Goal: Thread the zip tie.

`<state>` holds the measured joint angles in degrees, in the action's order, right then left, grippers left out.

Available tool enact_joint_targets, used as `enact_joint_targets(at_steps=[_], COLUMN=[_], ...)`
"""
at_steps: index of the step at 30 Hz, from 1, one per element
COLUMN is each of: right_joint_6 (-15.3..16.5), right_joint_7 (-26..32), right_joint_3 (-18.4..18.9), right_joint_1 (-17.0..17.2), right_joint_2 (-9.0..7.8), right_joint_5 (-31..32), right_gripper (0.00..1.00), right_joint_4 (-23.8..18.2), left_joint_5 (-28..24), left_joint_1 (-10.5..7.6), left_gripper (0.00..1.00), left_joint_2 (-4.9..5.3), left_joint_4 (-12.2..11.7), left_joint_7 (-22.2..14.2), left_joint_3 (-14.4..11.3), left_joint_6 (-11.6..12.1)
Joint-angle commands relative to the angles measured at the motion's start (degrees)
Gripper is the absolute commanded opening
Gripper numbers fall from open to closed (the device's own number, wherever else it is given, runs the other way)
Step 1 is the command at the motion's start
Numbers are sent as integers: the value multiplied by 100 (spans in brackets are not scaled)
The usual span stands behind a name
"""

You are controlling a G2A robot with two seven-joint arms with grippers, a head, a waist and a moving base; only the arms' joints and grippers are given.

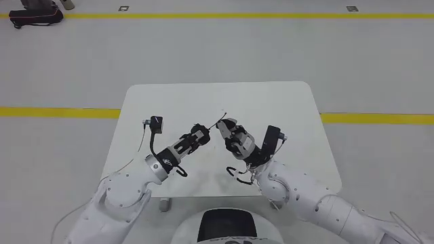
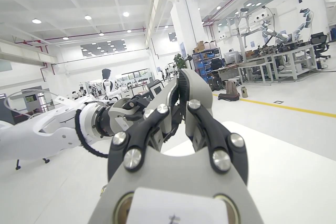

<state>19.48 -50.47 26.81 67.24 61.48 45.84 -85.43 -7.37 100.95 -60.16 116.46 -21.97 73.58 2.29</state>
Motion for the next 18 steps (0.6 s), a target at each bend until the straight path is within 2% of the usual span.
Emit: enact_joint_targets(at_steps=[1, 9, 18], right_joint_6=[0, 0, 0], right_joint_7=[0, -218, -183], right_joint_3=[6, 71, 44], right_joint_1=[2, 54, 102], right_joint_2=[7, 9, -24], right_joint_5=[4, 98, 92], right_gripper=[0, 0, 0], right_joint_4=[4, 4, -28], left_joint_5=[0, 0, 0], left_joint_1=[0, 0, 0], left_gripper=[0, 0, 0], left_joint_2=[0, 0, 0], left_joint_4=[0, 0, 0], left_joint_7=[0, 0, 0], left_joint_3=[0, 0, 0], left_joint_6=[0, 0, 0])
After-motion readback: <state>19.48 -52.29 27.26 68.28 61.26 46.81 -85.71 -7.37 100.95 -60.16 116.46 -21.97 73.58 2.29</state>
